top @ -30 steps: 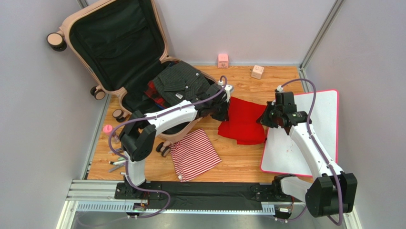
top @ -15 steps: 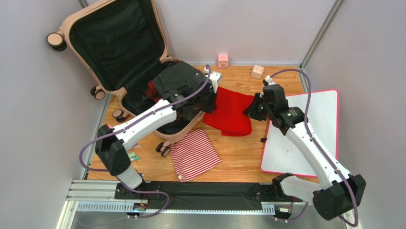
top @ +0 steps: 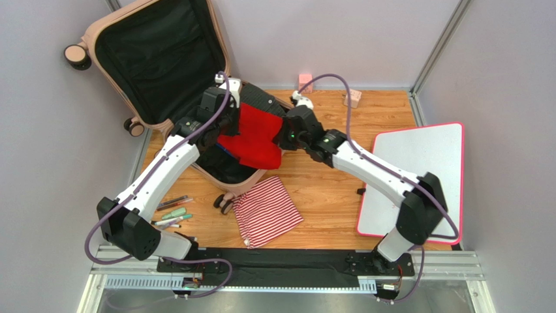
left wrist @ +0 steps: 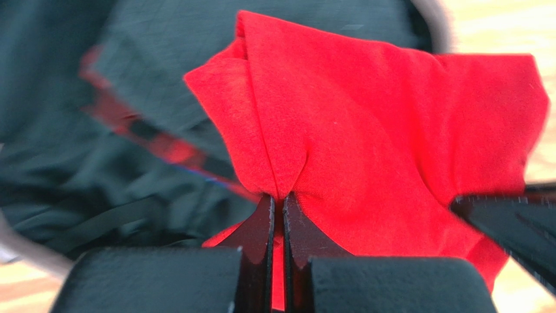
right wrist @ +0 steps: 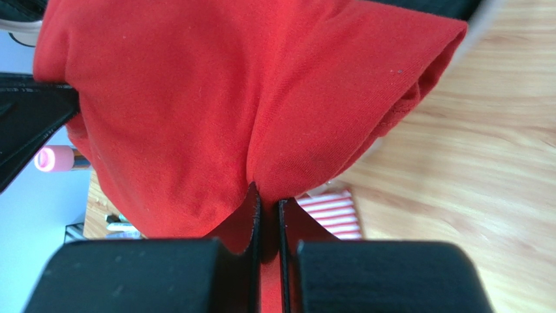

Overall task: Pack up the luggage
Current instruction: Place the clothes in the luggage.

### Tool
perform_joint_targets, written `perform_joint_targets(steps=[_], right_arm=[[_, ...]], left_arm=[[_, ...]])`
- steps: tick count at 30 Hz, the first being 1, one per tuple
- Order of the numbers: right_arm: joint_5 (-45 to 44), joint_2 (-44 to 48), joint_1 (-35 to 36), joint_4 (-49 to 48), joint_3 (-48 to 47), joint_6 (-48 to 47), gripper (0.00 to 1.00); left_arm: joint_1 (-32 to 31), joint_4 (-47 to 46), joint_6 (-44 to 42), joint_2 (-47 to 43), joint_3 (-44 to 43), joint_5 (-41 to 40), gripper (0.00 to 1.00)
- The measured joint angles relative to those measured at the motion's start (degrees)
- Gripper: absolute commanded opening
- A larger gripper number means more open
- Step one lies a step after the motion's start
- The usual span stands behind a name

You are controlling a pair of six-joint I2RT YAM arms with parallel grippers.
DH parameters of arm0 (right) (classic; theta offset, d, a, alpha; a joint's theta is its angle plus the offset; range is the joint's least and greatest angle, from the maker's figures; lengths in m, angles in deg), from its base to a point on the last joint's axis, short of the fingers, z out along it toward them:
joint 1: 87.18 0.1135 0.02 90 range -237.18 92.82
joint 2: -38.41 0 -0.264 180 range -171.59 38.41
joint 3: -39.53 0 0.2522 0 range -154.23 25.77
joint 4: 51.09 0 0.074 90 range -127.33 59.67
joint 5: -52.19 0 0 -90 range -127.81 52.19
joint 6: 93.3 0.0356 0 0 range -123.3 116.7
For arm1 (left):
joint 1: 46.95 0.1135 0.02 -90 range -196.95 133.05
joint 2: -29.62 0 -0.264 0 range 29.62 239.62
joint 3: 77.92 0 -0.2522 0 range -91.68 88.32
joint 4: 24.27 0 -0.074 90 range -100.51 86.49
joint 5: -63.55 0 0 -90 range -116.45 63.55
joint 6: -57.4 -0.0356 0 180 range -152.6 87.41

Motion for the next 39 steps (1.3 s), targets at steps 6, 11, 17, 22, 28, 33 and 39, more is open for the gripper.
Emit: perform_joint_targets(steps=[6,11,17,22,28,33,39], right_arm=[[-2.2,-11.3,4.4,-3.3,-8.6,0.0,0.0],[-3.0,-16.9,6.5,-4.4,-12.4,0.0,0.0],[-4.2,-19.8,8.6,-4.3,-13.2,-0.1,0.0],[-4.6,-21.4,9.8,-4.3,-14.2,-0.1,0.0],[-4.6,-22.1,10.5,-4.1,-14.2,-0.1,0.0],[-4.3,-22.3,10.6,-1.8,-14.7,-0.3,0.68],[-4.8,-20.3,11.3,2.6,-14.7,-3.8,0.88]], left_arm=[[8.1,-0.1,-3.1,0.2,2.4,-0.3,0.0],[12.1,-0.3,-4.8,2.6,3.0,0.5,0.0],[13.0,-0.8,-6.3,6.4,3.4,0.4,0.0],[13.7,-0.9,-6.5,9.3,3.4,-1.0,0.0],[14.0,0.5,-6.5,10.9,3.3,-2.1,0.0],[14.2,2.9,-6.5,11.9,2.6,-2.9,0.61],[14.7,3.9,-5.3,10.4,1.3,-3.2,0.9]])
